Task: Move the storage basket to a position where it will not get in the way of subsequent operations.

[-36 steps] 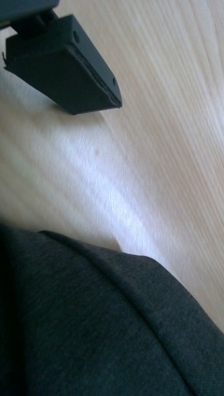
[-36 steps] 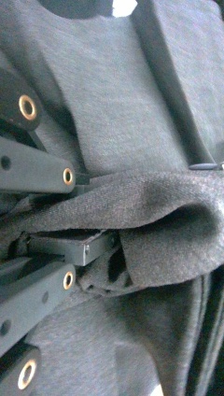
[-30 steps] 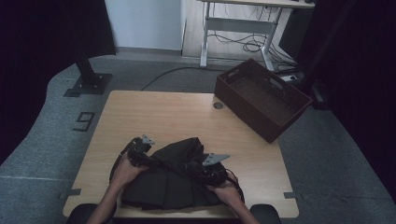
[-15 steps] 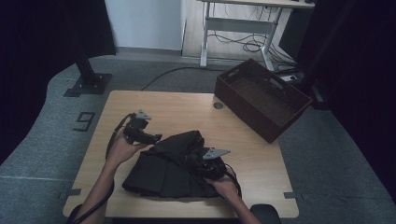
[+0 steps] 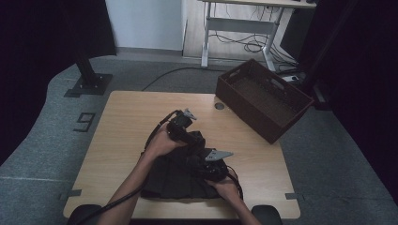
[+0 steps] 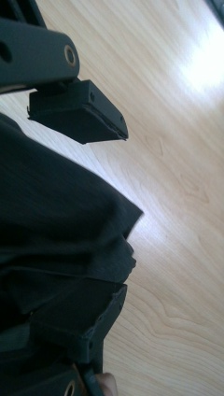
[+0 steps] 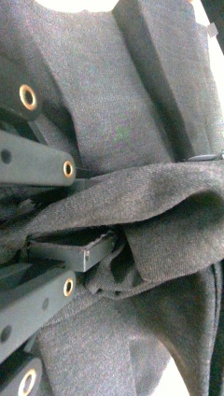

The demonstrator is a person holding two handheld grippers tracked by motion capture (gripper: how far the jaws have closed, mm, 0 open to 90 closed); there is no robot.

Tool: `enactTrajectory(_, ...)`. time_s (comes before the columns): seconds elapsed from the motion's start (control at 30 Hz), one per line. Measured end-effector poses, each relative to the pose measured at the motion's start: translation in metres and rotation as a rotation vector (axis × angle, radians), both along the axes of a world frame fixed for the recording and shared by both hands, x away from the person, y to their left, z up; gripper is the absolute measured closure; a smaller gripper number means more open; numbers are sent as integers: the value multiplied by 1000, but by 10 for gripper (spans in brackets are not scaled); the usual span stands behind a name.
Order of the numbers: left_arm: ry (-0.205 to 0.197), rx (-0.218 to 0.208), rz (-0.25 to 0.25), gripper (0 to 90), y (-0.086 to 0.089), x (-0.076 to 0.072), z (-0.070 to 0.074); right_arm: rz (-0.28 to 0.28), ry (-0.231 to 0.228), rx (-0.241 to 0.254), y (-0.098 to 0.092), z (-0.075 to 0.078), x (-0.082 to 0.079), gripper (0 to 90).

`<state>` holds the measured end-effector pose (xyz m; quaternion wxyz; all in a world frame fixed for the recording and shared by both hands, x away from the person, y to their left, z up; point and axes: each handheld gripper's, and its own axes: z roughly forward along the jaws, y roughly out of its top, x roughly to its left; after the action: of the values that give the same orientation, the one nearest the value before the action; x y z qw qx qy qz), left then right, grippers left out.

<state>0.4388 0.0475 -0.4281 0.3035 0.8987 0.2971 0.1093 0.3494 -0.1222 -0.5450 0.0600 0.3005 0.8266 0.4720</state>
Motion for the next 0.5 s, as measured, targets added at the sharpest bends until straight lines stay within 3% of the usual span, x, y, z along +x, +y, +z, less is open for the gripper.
enactTrajectory(0.03,0,0,0,218,0,0,0,0,0,1,0,0,0,745)
enactTrajectory(0.17,-14,80,19,249,-17,0,-13,1,-1,7,-1,-1,0,741)
enactTrajectory(0.23,-38,117,38,364,-19,-3,-16,1,-1,11,-1,-1,0,738)
enactTrajectory(0.33,-43,157,34,669,-16,-7,-16,2,1,18,-1,-1,0,727)
enactTrajectory(0.4,-30,130,47,802,-8,-9,-12,5,-1,21,-1,-1,0,712)
enactTrajectory(0.5,-45,86,50,833,7,-16,-5,13,-7,23,-1,1,-1,670)
